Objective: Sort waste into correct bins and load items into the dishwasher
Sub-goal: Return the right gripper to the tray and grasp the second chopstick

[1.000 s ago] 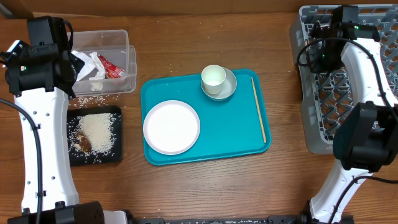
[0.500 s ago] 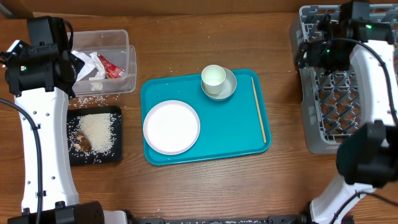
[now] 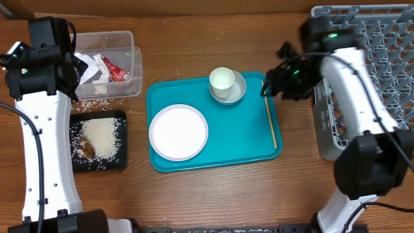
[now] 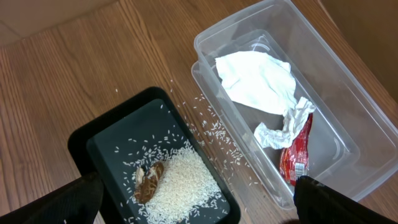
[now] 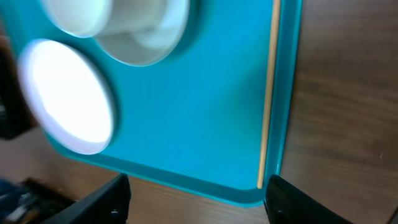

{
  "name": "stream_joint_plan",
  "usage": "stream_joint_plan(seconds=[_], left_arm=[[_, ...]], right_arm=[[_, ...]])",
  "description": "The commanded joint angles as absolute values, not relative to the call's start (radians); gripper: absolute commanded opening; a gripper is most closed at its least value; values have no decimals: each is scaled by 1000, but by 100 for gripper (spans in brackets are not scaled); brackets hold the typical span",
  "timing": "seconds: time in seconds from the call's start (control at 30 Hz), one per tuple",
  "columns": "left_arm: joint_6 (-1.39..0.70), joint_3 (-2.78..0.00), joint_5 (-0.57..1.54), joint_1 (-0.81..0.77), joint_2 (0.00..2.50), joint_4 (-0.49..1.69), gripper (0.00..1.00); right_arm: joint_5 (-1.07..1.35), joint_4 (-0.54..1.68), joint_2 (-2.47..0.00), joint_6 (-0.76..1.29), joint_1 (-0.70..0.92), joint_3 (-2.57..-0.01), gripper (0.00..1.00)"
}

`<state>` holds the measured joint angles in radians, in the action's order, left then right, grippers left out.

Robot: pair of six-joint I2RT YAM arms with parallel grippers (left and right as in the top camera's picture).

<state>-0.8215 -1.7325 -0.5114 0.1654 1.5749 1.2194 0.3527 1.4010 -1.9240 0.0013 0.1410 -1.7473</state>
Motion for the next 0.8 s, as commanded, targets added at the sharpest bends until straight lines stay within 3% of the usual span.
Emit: stream_joint_plan(seconds=[0.0,0.4,0.57,0.77], left_arm=[[-842,-1730,-519,163,1584,1218,100],[-842,-1730,-519,163,1584,1218,100],[-842,-1730,-519,163,1584,1218,100],[-842,-1730,-519,163,1584,1218,100]], right_arm=[[97,1368,-1932,194,226,-1672,70],[-29,1076,-1932,237,307,-1386,75],[-29,1026,-1932,239,309,-1347,65],[-29,976,-1932,260,310,-1306,64]])
